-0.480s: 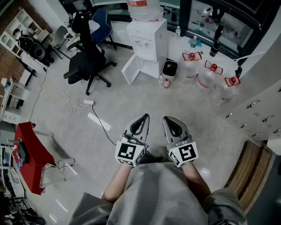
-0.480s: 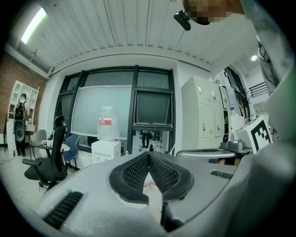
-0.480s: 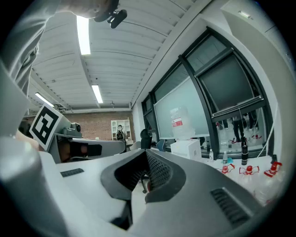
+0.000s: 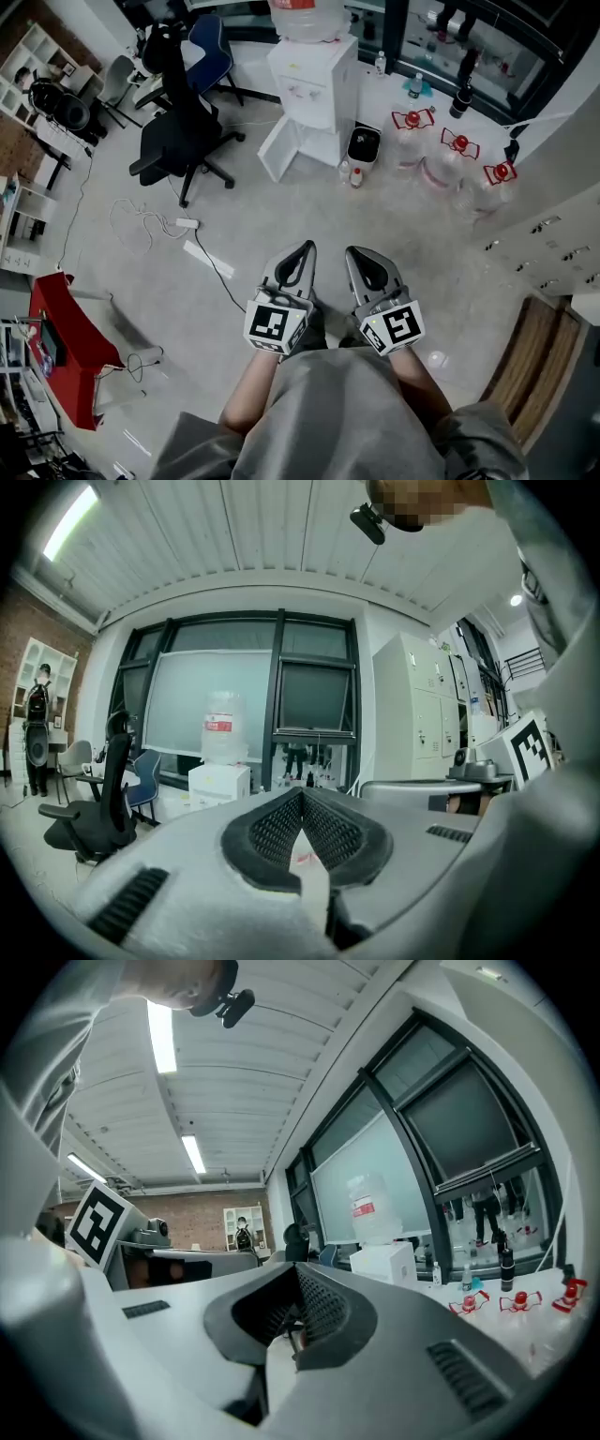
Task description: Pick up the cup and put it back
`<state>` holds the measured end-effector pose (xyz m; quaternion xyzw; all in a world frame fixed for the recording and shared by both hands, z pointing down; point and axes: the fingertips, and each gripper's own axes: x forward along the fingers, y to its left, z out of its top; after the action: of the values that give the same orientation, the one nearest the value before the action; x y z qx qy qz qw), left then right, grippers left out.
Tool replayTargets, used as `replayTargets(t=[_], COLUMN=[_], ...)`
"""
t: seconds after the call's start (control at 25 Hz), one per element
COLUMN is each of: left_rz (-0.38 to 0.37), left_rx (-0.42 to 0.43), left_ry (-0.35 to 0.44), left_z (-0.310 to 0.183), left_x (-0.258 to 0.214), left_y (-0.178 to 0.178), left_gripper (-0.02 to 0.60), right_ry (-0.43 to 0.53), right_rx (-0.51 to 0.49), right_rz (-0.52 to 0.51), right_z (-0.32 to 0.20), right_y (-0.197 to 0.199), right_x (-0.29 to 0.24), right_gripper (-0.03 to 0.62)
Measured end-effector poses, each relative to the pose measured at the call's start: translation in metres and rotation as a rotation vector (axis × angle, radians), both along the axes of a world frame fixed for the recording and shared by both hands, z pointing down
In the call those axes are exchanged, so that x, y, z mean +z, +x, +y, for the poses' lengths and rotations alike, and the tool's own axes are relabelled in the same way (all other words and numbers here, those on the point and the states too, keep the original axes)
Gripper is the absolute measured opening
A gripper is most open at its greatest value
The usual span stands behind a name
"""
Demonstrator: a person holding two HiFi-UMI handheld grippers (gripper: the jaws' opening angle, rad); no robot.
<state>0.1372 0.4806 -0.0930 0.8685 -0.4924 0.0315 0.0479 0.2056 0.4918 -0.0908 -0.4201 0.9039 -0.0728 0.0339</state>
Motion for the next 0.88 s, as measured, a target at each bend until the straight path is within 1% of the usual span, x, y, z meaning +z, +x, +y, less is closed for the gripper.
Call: replayTargets(t=[0.2,0.36,0.6,0.76,0.88], left_rz=[0.014,0.025,0.048,0.066,0.08], left_rx=[0.022,0.033,0.049,0.051,0.054], left_ry=[-0.002,-0.002,-0.011,-0.032,-0.045], left_z=[-0.042,-0.077,-0.11,-0.127,-0.136], left_x=[0.004,0.002,0.004,0.011,0.016], left_y=[-0.032,-0.066,-0.108,-0.128,-0.135], left_gripper=[0.009,0.009,0.009,0.009,0.009], right_ry=[0.003,0.001,-0.008,-0.026,-0.044], right_rx=[0.028,0.049,0.062,0.077,0.086], right_rz=[0.014,0.029,0.059,0.069,0.079], right_z=[-0.041,-0.076,-0.109,-0.123,-0.132], right_y=[-0.031,-0.062,-0.103,-0.119,-0.124], right_x=[0.002,0.001,0.005,0.009,0.014], right_gripper=[0.011,0.011,0.011,0.011,0.011])
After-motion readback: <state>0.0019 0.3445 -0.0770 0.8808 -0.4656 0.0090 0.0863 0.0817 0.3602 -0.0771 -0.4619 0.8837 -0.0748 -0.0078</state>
